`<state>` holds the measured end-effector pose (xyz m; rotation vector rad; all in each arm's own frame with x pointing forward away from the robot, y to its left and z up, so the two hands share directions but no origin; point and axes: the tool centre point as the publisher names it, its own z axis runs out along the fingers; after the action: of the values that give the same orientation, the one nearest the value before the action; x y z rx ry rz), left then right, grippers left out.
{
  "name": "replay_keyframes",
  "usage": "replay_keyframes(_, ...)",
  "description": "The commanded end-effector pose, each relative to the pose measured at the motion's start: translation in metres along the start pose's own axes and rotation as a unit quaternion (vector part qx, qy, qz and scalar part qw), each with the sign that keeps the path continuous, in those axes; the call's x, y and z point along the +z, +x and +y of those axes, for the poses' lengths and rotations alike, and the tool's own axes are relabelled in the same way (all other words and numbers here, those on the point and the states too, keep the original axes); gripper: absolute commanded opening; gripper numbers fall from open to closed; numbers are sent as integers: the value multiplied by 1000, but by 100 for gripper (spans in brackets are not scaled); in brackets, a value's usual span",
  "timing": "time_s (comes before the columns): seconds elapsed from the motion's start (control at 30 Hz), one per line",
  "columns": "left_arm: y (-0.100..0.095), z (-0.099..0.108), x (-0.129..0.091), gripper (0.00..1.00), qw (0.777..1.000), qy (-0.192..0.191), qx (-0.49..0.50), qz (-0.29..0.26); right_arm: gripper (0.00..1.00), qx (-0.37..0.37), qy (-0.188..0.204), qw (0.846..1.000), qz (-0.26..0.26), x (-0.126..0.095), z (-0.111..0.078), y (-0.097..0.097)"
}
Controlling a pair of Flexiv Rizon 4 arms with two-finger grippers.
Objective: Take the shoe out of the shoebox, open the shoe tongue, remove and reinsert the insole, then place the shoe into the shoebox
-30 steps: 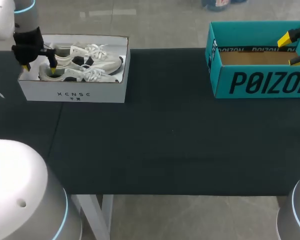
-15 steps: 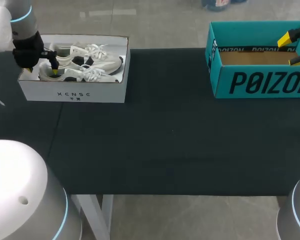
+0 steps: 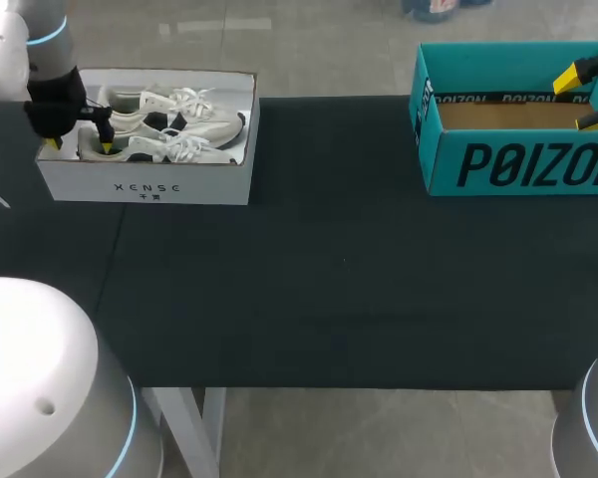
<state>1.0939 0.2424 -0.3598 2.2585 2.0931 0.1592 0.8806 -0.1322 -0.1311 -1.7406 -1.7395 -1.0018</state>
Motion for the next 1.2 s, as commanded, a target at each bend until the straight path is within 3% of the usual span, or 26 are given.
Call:
replay_keyframes(0.03,4,17,14,100,1000,13,6,-2,100,0,0,1000,-1,0,0,0)
replay_keyframes(0.43,0,16,32,100,999,24,20,-8,100,0,0,1000,-1,0,0,0)
replay_keyframes(0.5,-1,15,34,96,999,28,19,-9,100,0,0,1000,-1,0,0,0)
replay_keyframes(0.57,-2,15,35,86,999,29,19,-10,100,0,0,1000,-1,0,0,0)
replay_keyframes(0.63,-3,15,36,84,999,30,19,-10,100,0,0,1000,-1,0,0,0)
replay_keyframes(0.73,-4,15,35,66,999,30,20,-9,100,0,0,1000,-1,0,0,0)
replay_keyframes(0.83,-5,15,35,65,999,32,21,-8,100,0,0,1000,-1,0,0,0)
replay_keyframes(1.17,-8,20,28,35,999,27,24,-6,100,0,0,1000,-1,0,0,0)
replay_keyframes(1.2,-8,20,27,28,999,26,24,-6,100,0,0,1000,-1,0,0,0)
